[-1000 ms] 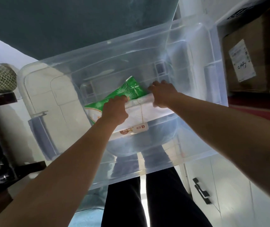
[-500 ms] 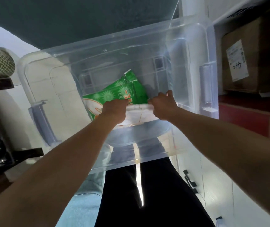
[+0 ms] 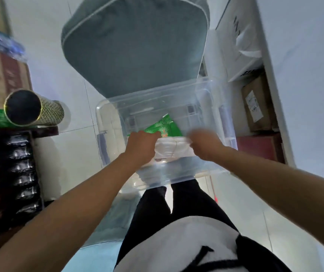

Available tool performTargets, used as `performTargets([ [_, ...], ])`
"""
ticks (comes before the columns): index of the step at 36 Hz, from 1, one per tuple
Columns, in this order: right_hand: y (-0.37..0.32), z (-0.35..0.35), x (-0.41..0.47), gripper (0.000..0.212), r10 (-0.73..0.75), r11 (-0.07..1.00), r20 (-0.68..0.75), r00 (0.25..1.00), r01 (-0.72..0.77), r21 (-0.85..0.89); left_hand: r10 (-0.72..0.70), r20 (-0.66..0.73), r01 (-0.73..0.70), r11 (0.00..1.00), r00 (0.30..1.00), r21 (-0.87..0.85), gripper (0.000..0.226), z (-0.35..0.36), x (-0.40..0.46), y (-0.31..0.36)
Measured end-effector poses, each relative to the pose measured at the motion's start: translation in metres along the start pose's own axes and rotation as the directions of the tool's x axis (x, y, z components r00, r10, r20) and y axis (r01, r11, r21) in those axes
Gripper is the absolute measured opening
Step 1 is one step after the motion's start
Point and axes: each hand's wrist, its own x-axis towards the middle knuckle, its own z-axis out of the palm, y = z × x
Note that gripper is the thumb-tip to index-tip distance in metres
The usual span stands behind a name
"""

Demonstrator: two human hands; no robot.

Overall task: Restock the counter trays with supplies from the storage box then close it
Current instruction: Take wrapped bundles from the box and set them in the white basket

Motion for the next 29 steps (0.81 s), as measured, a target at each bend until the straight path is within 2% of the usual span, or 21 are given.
performTargets([
  [6,-0.023,-0.075,-0.069,0.026,0.036,0.999,-0.265,0.964,-0.033,0.014,0.18,-0.212,-0.159,0.981,0.961,0.113,0.041,-0.08,-0.04,0.006],
  [11,-0.045,-0.128,-0.141,0.027,0.159,0.987,-0.458,0.875,-0.136,0.084,0.368,-0.363,-0.314,0.928,0.856,0.198,0.04,-0.152,-0.078,0.025],
  [14,-0.053,-0.141,-0.185,0.027,0.263,0.965,-0.554,0.79,-0.214,0.154,0.454,-0.384,-0.385,0.89,0.804,0.245,0.036,-0.185,-0.092,0.047],
  [17,-0.053,-0.14,-0.225,0.029,0.37,0.928,-0.622,0.69,-0.307,0.212,0.532,-0.331,-0.466,0.845,0.779,0.263,0.038,-0.205,-0.093,0.082],
  [20,-0.043,-0.13,-0.262,0.029,0.498,0.863,-0.63,0.596,-0.413,0.291,0.642,-0.322,-0.557,0.765,0.695,0.323,0.039,-0.211,-0.096,0.125],
  [23,-0.024,-0.119,-0.293,0.026,0.634,0.768,-0.567,0.526,-0.513,0.383,0.739,-0.28,-0.635,0.671,0.613,0.383,0.041,-0.207,-0.093,0.174],
  [27,-0.005,-0.098,-0.325,0.02,0.749,0.659,-0.497,0.439,-0.579,0.481,0.779,-0.166,-0.674,0.612,0.605,0.414,0.042,-0.202,-0.076,0.237],
  [29,0.002,-0.086,-0.336,0.017,0.776,0.626,-0.481,0.408,-0.589,0.511,0.813,-0.139,-0.703,0.563,0.565,0.433,0.041,-0.199,-0.066,0.266],
])
